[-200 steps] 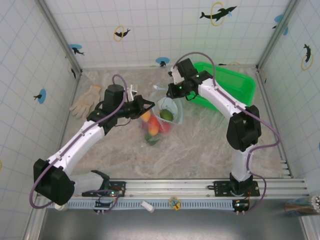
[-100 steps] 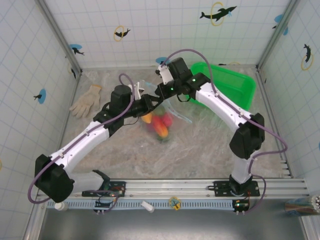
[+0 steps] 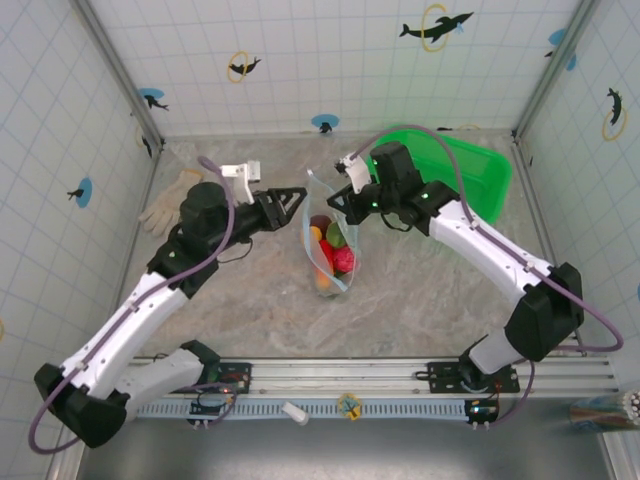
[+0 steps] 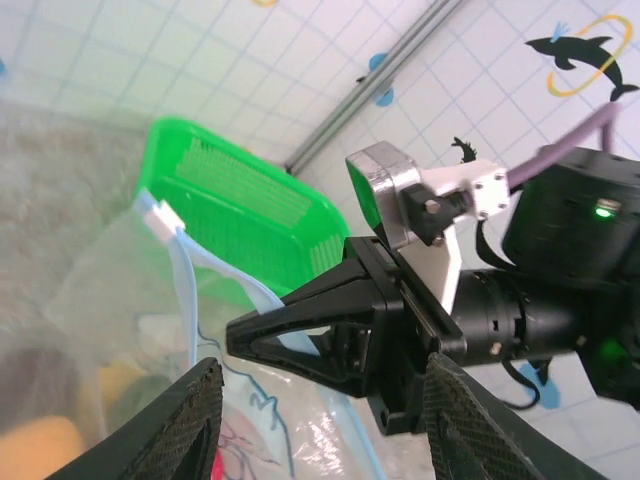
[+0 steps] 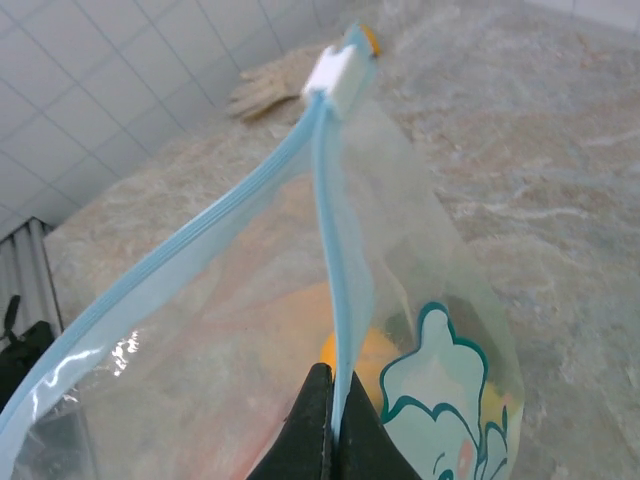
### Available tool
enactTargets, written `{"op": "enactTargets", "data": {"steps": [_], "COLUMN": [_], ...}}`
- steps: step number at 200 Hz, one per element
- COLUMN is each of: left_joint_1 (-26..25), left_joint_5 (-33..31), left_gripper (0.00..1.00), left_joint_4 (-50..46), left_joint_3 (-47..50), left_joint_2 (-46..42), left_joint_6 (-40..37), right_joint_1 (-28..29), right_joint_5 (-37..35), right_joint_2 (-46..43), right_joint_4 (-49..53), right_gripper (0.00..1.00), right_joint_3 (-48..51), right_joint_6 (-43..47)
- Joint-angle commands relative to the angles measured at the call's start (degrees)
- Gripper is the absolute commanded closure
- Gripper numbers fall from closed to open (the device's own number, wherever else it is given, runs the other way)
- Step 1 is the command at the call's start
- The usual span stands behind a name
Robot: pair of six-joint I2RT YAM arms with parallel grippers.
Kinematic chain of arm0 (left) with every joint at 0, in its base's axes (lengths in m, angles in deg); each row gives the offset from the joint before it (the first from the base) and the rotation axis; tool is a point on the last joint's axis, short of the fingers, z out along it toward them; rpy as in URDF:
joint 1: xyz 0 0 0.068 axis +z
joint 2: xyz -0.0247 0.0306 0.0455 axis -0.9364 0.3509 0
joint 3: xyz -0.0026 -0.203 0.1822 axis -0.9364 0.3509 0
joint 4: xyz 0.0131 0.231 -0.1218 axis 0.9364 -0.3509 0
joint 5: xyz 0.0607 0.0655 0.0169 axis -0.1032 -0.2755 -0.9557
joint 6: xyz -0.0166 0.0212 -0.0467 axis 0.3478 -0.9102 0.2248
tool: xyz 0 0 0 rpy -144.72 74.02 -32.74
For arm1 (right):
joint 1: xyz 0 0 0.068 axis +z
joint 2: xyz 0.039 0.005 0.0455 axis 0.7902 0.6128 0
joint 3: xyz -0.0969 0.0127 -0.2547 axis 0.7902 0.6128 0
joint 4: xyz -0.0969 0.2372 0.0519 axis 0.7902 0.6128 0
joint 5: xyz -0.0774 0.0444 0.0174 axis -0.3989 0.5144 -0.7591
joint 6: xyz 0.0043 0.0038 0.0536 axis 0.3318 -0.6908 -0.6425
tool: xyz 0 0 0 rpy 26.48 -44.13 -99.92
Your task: Place the food in the zip-top bag and seal the zipper
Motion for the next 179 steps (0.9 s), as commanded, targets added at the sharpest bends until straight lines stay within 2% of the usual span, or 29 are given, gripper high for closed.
{"op": "enactTargets", "data": {"steps": [1,23,35,47,70,104,127,151,179], "left_joint_1": [-0.15,-0.13,-0.12,-0.12,-0.13,-0.12,-0.14,-0.13,-0.17], "left_joint_5": [-6.43,-19.26,-24.89,-27.45,-21.49,-8.5,-7.79,-2.49,-3.6], "left_gripper": [0.41,0.42,0.5,0.55,0.59,0.52,0.46,0.44,0.42], "left_joint_4": [-3.63,-8.52,-11.59,-15.01,-13.07,-5.83,-8.39,-11.71,-12.51], "left_joint_3": [0.44,-1.15,-2.26,-4.0,-4.16,1.76,3.07,3.81,4.37], "left_joint_2": [-3.74,-4.06,-3.15,-1.14,0.02,-4.0,-4.99,-5.81,-5.46], "left_joint_6": [-14.46,-20.07,-25.2,-28.13,-32.44,-41.41,-46.01,-52.49,-54.98], "right_joint_1": [-2.13,-3.85,-4.12,-4.12,-4.64,-5.08,-5.29,-5.44,-5.53], "right_joint_5": [8.86,13.64,16.46,18.73,22.62,26.49,27.55,29.13,30.8], "right_joint_2": [-3.31,-3.19,-2.55,-2.22,-2.52,-2.91,-2.4,-2.19,-1.78], "right_joint_4": [-12.54,-16.79,-17.0,-17.28,-18.4,-22.96,-24.98,-26.84,-30.91], "right_gripper": [1.0,1.0,1.0,1.0,1.0,1.0,1.0,1.0,1.0], "right_joint_3": [2.32,1.18,-1.09,-2.42,-1.59,3.07,4.62,6.92,10.08], "right_joint_6": [0.44,-1.24,-1.57,-1.71,-1.79,-6.01,-7.31,-8.85,-12.54]}}
